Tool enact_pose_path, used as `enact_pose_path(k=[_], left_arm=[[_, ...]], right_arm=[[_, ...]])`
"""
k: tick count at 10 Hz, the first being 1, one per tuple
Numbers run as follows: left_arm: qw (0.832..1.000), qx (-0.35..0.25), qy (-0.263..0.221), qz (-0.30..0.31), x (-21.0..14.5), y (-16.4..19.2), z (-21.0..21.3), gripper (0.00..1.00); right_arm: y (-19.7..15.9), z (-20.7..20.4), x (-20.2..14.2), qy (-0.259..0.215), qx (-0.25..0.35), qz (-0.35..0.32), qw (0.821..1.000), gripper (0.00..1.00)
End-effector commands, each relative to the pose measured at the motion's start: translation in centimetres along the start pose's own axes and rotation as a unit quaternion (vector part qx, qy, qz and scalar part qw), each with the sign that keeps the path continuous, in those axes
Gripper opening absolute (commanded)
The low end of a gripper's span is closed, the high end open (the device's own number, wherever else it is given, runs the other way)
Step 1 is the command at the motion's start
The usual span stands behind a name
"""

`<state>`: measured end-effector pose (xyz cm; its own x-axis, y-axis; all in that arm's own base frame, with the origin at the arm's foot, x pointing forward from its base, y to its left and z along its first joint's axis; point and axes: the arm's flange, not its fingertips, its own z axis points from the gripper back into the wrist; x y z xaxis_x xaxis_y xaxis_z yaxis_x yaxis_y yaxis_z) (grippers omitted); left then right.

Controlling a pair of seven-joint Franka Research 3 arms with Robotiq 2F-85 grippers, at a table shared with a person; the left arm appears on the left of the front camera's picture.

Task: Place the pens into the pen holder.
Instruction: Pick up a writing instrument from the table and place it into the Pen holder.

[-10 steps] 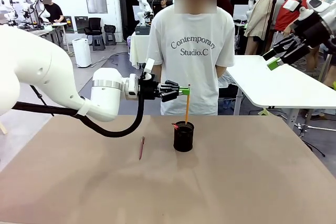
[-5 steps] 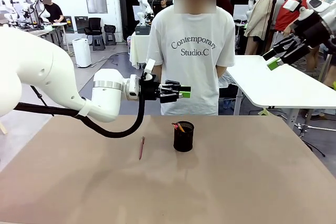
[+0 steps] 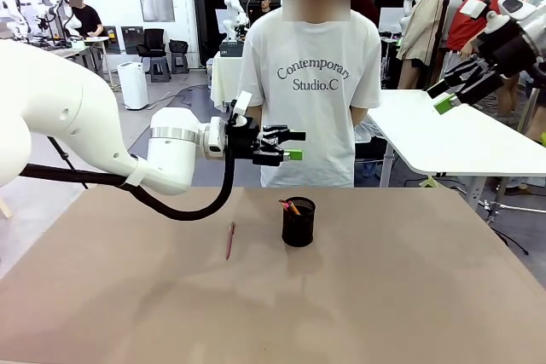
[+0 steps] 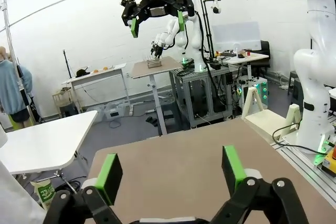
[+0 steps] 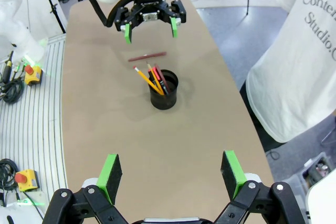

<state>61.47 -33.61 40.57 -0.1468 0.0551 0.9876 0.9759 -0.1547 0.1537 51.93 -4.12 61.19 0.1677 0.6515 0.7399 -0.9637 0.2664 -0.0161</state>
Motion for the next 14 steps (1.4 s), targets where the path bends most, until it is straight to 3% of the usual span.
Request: enact_pose_path(k=[1, 2, 3, 7, 8, 9, 10, 14], left_arm=[[1.000, -0.002, 0.022, 0.015, 0.5, -0.6, 0.5, 1.00], [0.999, 0.024, 0.027, 0.033, 0.7, -0.4, 0.5, 1.00], [1.000, 0.001, 0.003, 0.003, 0.1, 0.0, 0.0, 1.00], [1.000, 0.006, 0.009, 0.012, 0.1, 0.0, -0.2, 1.00], [0.998, 0.023, 0.055, 0.025, 2.3, -0.7, 0.9, 1.00], [0.995, 0.060, 0.057, 0.046, 4.1, -2.0, 1.0, 1.00], [0.989, 0.092, 0.105, 0.046, 5.9, -2.7, 1.4, 1.00], [0.964, 0.156, 0.208, 0.063, 15.5, -6.4, 1.3, 1.00]], right_arm=[[0.1, 0.1, 0.1, 0.000, -0.001, -0.002, 1.000, 1.00], [0.1, 0.1, 0.1, 0.000, -0.001, -0.002, 1.000, 1.00], [0.1, 0.1, 0.1, 0.000, -0.001, -0.002, 1.000, 1.00], [0.1, 0.1, 0.1, 0.000, -0.001, -0.002, 1.000, 1.00], [0.1, 0.1, 0.1, 0.000, -0.001, -0.002, 1.000, 1.00], [0.1, 0.1, 0.1, 0.000, -0.001, -0.002, 1.000, 1.00], [0.1, 0.1, 0.1, 0.000, -0.001, -0.002, 1.000, 1.00], [0.1, 0.1, 0.1, 0.000, -0.001, -0.002, 1.000, 1.00]])
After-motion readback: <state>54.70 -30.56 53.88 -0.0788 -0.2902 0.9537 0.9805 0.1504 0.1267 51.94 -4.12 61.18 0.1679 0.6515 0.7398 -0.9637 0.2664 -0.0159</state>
